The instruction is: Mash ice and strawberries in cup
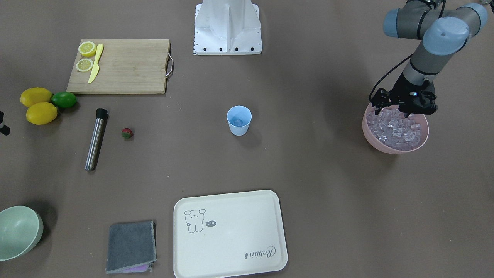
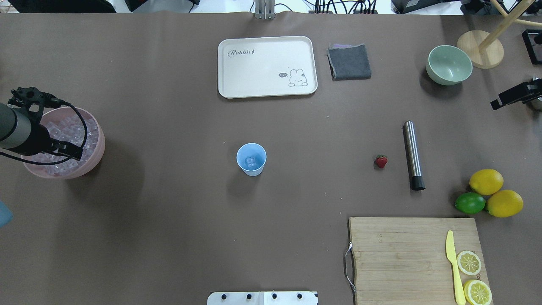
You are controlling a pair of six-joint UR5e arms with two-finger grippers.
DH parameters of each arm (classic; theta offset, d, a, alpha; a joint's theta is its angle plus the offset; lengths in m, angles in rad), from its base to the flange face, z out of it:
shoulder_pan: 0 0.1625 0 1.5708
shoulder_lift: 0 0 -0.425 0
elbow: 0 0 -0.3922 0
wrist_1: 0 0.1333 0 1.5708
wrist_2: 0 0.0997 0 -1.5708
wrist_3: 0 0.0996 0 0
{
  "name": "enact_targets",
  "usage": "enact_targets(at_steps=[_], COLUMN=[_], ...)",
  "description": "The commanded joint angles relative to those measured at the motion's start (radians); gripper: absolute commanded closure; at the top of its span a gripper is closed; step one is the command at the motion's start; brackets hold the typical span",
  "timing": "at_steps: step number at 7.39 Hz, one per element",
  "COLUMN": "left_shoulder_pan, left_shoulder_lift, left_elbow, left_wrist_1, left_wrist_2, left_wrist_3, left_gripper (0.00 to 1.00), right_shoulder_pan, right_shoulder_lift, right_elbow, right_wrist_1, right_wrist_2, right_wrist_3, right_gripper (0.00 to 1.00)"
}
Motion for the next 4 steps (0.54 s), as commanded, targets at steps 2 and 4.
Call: enact_targets(at_steps=[2, 4], left_shoulder_pan=[0.029, 0.032], left_shoulder_lift=[-0.007, -0.007], left_elbow=[0.019, 0.028], left_wrist_1=[-0.005, -0.007], left_wrist_2=[0.000, 0.000], left_wrist_3=[0.001, 0.001], left_gripper=[0.07, 0.10], right_shoulder_pan=[0.000, 0.000], right_shoulder_lift=[-0.001, -0.001], right_elbow=[0.002, 0.002], right_wrist_1=[0.000, -0.002], right_wrist_2=[0.004, 0.008], right_wrist_3=[0.002, 0.002], right_gripper=[0.00, 0.00])
